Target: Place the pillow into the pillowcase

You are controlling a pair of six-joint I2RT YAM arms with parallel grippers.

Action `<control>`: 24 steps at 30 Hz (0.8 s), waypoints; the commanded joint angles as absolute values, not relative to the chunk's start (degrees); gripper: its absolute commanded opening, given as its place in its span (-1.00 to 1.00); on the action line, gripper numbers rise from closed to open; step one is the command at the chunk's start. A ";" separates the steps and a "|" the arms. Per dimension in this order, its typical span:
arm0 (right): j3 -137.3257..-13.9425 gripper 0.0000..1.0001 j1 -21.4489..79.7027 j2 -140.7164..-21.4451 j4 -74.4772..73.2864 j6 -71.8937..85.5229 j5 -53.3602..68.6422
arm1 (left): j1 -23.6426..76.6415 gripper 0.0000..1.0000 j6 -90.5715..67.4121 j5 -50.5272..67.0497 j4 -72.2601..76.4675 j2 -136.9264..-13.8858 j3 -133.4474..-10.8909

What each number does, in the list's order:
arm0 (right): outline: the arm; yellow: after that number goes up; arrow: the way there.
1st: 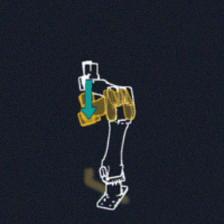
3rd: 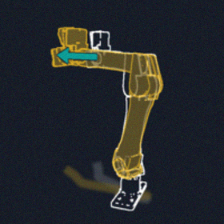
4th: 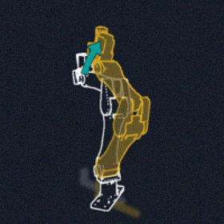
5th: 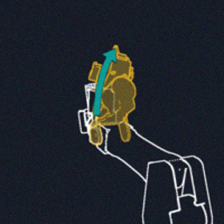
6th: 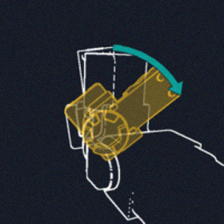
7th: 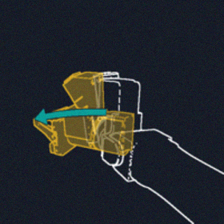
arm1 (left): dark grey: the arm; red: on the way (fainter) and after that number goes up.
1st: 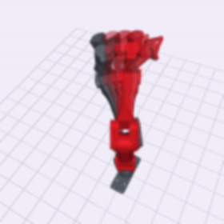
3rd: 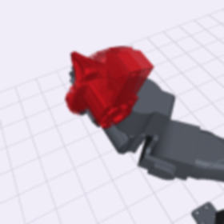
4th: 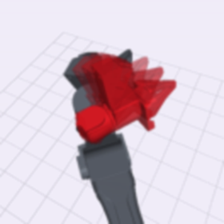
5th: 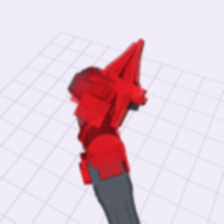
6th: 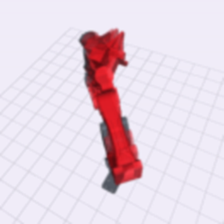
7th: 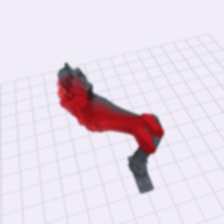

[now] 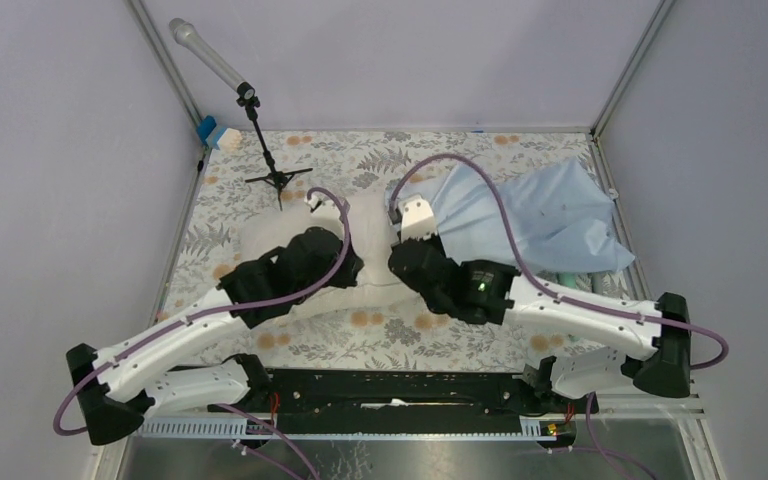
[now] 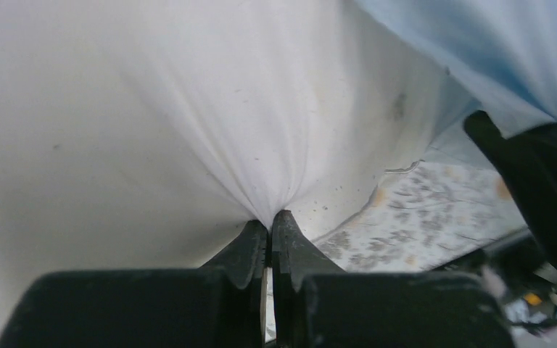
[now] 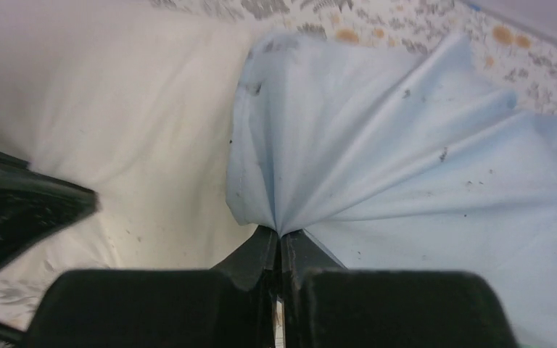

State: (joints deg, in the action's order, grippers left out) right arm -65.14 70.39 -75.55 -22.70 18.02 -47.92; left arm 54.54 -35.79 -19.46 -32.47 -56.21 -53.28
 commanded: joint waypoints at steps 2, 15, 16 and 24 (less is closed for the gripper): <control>-88.98 -1.00 70.93 -72.42 -34.07 11.82 -38.46 | 56.98 -1.00 -34.57 -8.55 -32.79 -55.19 -70.05; -101.00 -1.00 50.78 -87.66 -35.36 12.56 -1.90 | 43.33 -1.00 -54.82 9.49 -18.40 -58.40 -63.01; -100.23 -1.00 48.94 -90.26 -34.24 13.22 0.53 | 37.03 -1.00 -56.73 14.73 -14.68 -58.92 -58.61; -112.52 -0.18 44.45 -109.16 -34.20 14.89 1.62 | 18.33 -1.00 -45.81 22.12 -9.25 -74.46 -51.28</control>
State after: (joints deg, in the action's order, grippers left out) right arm -103.46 43.38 -107.44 -33.89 13.15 -5.23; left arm 21.56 -53.80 18.92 -11.90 -70.39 -50.28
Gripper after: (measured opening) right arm 0.249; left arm 0.021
